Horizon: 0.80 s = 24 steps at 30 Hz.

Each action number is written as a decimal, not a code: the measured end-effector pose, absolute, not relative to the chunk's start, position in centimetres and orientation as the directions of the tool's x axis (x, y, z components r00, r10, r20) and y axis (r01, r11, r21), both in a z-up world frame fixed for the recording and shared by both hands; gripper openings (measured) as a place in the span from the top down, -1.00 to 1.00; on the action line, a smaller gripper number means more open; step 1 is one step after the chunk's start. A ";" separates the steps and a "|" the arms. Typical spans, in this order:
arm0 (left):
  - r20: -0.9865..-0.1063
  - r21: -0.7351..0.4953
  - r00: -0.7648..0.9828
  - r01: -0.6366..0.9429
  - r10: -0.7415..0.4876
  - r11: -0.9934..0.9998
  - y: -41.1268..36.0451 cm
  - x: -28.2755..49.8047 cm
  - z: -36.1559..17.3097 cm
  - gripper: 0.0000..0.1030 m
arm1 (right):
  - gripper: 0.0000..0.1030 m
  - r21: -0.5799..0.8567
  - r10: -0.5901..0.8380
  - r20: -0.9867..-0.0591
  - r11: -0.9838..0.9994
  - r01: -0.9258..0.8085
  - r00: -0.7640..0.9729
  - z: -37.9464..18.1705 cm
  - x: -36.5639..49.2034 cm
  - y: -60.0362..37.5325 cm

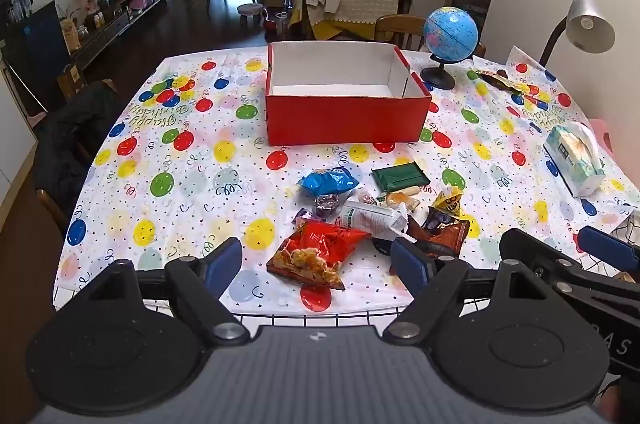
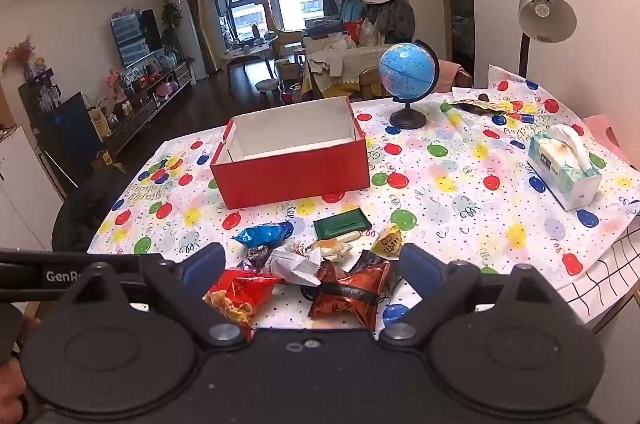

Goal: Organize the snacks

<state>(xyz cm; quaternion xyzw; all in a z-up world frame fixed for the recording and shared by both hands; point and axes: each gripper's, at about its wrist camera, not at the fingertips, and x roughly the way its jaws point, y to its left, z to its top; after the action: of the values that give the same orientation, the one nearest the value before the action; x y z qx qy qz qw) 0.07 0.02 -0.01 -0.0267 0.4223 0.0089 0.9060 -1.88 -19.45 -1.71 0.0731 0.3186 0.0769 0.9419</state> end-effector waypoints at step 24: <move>-0.761 -0.053 0.649 -0.042 -0.014 0.998 0.2 -0.1 -0.3 -0.58 | -0.81 0.192 0.191 -0.597 0.977 -0.093 0.779 -1.9 -1.9 -19.2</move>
<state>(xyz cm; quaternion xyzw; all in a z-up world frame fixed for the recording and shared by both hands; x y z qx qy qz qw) -0.05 0.24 -0.34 -0.0329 0.4188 0.0077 0.9075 -1.87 -19.19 -1.90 0.0760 0.3234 0.0756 0.9402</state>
